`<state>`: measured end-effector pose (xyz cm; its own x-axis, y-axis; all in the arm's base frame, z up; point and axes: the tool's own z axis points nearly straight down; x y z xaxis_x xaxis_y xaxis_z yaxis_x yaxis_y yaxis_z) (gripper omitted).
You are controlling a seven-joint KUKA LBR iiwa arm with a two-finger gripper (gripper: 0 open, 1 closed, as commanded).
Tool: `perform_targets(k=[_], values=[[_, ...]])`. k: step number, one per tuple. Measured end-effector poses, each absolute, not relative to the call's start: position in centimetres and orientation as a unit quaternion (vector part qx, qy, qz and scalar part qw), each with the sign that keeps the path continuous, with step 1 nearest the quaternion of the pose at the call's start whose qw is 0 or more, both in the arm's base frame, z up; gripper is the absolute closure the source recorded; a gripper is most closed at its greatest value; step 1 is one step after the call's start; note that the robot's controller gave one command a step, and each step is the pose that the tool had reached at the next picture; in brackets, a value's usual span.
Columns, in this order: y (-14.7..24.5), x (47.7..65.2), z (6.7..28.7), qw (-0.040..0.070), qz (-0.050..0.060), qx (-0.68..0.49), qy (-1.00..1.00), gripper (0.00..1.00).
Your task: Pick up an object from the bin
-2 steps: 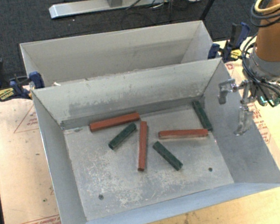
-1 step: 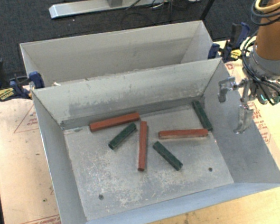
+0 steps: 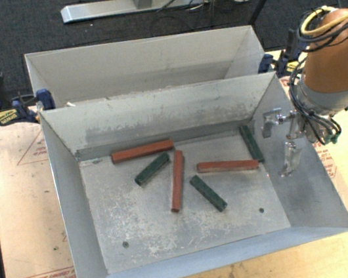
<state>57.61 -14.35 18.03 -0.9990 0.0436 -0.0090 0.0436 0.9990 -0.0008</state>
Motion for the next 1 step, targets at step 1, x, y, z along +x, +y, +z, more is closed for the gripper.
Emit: perform_targets(k=[1], values=[[-14.46,61.28,11.55,0.005,-0.001,-0.023,1.000,0.00]])
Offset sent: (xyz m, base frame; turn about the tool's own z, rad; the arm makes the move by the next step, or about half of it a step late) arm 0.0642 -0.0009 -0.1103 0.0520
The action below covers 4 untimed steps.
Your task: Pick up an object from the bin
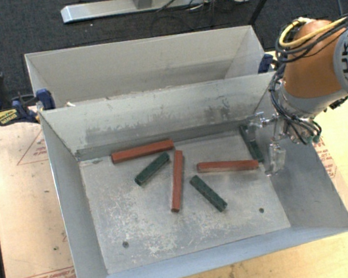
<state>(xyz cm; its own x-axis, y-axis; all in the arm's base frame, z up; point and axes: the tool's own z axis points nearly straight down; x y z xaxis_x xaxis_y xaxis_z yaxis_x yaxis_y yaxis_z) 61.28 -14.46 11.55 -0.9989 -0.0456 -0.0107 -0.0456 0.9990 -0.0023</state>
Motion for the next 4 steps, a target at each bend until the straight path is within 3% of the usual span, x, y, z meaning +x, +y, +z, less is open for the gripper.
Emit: perform_targets(k=[1,2,3,4], values=[[-14.4,63.1,8.0,0.001,0.001,0.001,1.000,0.00],[-10.6,58.9,7.0,0.001,0.001,-0.009,1.000,1.00],[-10.6,58.9,7.0,0.001,0.000,-0.009,1.000,1.00],[-11.5,58.0,10.4,-0.001,0.001,-0.058,0.998,1.00]])
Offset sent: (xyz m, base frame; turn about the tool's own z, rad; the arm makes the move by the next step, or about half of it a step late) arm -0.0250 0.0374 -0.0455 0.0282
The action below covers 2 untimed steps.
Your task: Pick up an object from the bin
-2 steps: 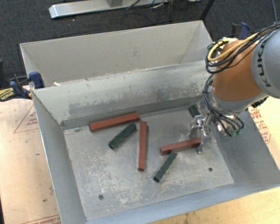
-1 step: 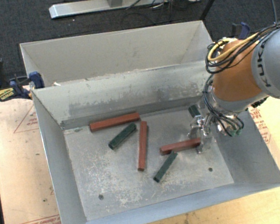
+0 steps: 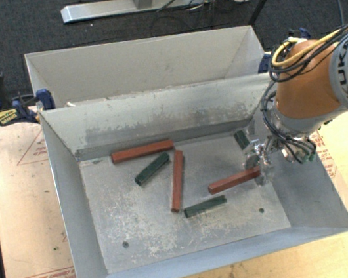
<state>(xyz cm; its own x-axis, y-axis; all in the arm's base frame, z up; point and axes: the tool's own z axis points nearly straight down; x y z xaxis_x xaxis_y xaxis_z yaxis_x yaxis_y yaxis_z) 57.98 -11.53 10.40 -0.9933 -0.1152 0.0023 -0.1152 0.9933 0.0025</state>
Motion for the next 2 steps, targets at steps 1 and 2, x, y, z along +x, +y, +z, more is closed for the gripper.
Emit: perform_targets(k=[1,2], values=[[-12.0,58.6,15.4,0.001,-0.001,0.111,-0.994,1.00],[-11.5,60.9,21.6,-0.001,0.000,0.148,-0.989,1.00]])
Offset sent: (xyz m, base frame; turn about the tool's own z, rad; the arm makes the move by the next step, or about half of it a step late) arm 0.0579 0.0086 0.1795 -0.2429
